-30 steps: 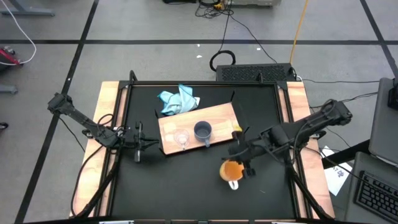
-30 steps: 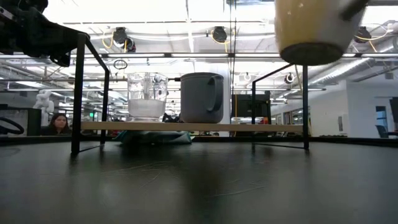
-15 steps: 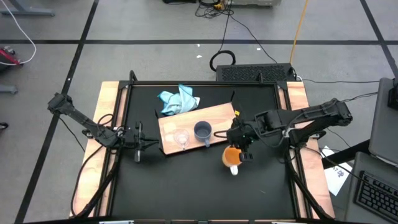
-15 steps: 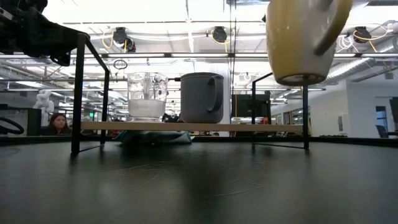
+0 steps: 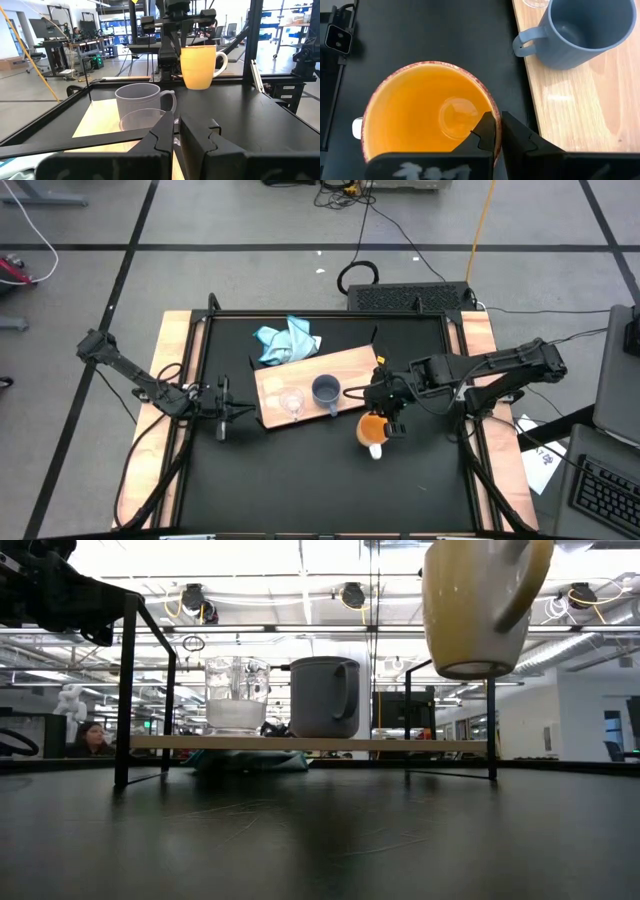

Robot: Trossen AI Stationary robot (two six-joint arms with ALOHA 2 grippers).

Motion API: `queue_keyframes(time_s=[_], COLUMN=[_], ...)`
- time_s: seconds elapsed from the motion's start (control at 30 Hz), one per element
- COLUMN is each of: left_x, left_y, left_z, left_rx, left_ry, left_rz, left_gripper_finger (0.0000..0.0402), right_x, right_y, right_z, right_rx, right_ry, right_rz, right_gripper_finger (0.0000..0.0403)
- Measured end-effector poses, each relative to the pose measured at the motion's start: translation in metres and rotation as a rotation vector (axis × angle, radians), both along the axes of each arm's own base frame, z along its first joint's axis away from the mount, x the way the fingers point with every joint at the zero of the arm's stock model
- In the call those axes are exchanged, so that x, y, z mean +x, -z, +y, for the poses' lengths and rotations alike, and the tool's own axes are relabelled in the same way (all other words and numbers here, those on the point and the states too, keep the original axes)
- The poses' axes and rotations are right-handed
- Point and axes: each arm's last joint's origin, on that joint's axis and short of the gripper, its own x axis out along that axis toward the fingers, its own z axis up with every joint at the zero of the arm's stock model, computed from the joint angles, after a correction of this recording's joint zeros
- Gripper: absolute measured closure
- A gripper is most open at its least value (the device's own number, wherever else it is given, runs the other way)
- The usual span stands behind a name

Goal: Stack small to large cups/mugs on shelf
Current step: Put the yellow mug on the shelf

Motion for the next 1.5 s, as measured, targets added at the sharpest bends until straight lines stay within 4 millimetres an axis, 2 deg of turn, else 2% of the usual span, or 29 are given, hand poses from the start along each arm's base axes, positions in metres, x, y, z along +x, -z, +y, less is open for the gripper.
queue_keyframes(time_s=[0.3,0.5,0.9,1.1,1.5], left_x=[0.000,0.000,0.000,0.000,0.000], left_y=[0.000,0.000,0.000,0.000,0.000], left_z=[0.000,0.000,0.000,0.000,0.000], left_rx=[0.003,0.002,0.030,0.050,0.065], left_ry=[0.000,0.000,0.000,0.001,0.001], left_rz=[0.000,0.000,0.002,0.002,0.003], left_gripper_finger=[0.0371,0.0371,0.0371,0.0371,0.0371], right_x=[0.001,0.005,0.026,0.027,0.027], right_y=[0.000,0.002,0.035,0.035,0.035], right_z=[-0.005,-0.023,-0.058,-0.070,-0.075], right_rx=[0.010,-0.023,-0.063,-0.071,-0.062], right_ry=[-0.071,-0.065,-0.081,-0.068,-0.076], right_rz=[-0.013,-0.011,0.109,0.102,0.092], right_gripper_finger=[0.0400,0.0400,0.0400,0.0400,0.0400])
